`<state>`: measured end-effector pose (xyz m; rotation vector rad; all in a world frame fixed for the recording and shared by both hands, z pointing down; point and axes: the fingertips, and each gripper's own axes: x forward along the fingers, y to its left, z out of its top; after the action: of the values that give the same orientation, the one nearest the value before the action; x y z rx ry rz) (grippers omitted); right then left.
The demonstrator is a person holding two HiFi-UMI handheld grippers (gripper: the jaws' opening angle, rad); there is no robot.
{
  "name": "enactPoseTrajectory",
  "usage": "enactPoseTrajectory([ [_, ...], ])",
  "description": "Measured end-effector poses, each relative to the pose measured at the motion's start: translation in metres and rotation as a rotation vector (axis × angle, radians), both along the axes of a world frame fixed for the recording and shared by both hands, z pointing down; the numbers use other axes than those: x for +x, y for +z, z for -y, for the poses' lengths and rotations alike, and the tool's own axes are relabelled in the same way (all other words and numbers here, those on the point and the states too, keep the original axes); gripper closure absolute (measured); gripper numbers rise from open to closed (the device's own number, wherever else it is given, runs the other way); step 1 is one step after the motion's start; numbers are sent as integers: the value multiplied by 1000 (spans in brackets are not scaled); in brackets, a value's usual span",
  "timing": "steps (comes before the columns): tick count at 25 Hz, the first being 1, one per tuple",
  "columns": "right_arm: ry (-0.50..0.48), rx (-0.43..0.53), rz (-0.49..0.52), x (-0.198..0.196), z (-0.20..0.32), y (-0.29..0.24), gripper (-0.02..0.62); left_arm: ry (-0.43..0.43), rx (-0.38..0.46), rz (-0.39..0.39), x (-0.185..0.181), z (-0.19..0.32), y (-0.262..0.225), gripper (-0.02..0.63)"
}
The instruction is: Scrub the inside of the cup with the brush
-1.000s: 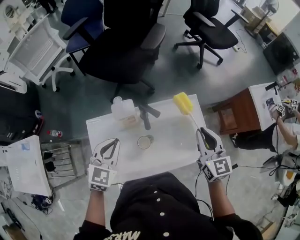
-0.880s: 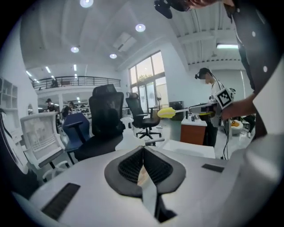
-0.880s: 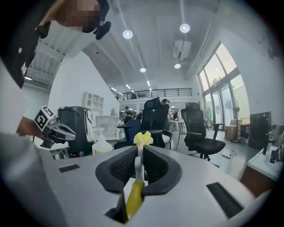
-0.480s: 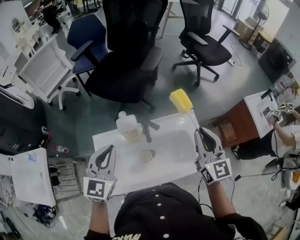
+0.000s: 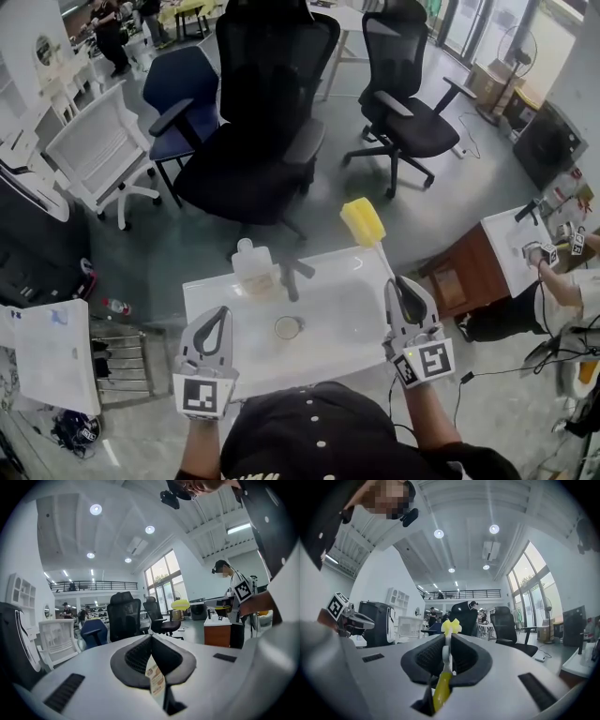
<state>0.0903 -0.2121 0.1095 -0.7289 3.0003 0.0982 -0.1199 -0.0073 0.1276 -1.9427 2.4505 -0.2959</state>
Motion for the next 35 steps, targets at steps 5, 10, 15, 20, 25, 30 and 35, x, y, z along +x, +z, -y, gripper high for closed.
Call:
enactPoseTrajectory([
  [5,-12,3,10,0,-4,-2,541,-23,14,-10,1,3,-3,580],
  [10,-28,14,19,-4,-6,-6,541,-29,29,3,2,8,-7,580],
  [15,-43,6,7,-9,-9,-2,541,-33,20,3,2,9,-5,580],
  [20,-53,9,7,-14,-12,-3,541,-32,26,-1,-1,11,-7,580],
  [25,-60,-2,9,-18,-15,-2,541,-25,48,2,-3,14,-10,580],
  [30,-79,-5,7,-25,-20,-6,541,-12,40,6,-5,15,-12,580],
  [35,-74,2,6,-25,-21,-8,541,-12,39,-3,-5,13,-11,580],
])
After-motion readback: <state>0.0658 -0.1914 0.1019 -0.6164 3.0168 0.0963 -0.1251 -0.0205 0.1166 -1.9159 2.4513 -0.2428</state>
